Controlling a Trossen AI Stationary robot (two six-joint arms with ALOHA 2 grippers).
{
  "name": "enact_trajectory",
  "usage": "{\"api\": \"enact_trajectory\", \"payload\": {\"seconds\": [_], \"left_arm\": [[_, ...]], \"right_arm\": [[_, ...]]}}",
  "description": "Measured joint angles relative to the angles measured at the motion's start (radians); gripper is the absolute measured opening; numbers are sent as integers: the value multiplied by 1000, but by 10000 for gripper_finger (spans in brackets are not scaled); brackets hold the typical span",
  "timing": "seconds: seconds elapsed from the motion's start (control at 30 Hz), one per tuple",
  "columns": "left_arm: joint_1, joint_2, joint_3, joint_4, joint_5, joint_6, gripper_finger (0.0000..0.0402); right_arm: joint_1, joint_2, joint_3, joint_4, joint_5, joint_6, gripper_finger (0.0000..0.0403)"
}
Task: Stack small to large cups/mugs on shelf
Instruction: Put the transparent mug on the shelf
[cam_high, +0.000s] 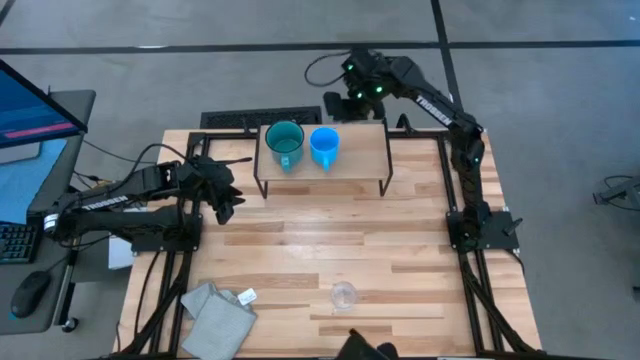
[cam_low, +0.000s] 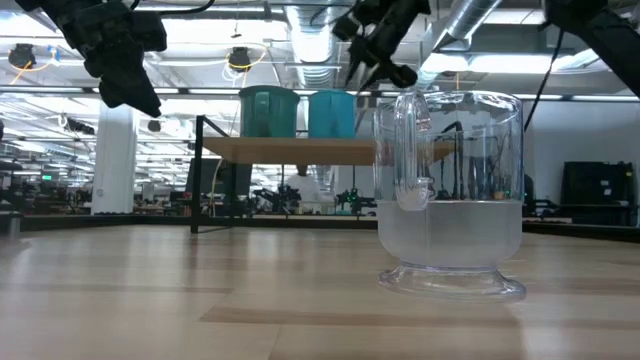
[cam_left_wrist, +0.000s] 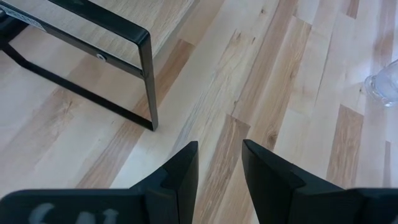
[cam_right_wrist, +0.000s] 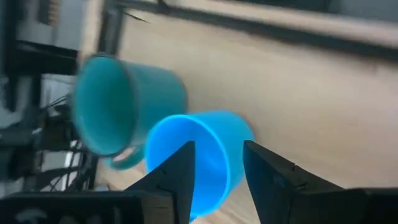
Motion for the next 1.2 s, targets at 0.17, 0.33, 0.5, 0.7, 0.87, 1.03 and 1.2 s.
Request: {"api": "enact_trajectory", "payload": {"seconds": [0.17, 0.33, 0.5, 0.7, 0.87, 1.03, 1.2], "left_arm": [[0, 0, 0, 2, 0, 28, 114], [0, 0, 0, 5, -1, 29, 114], [0, 0, 0, 6, -2, 45, 114], [0, 0, 0, 60, 2, 45, 114], [0, 0, 0, 113, 32, 36, 114], [0, -1, 0, 119, 35, -16, 114], [-2, -7, 0, 119, 35, -47, 114]], "right_arm": [[-14, -93, 0, 1, 6, -173, 150], [51, -179, 0, -1, 21, -367, 143], [164, -237, 0, -61, 19, -542, 141], [343, -261, -2, -248, 21, -747, 141], [502, -256, -23, -240, 28, -794, 132], [619, -221, -30, -238, 90, -825, 124], [652, -252, -195, -216, 99, -826, 118]]}}
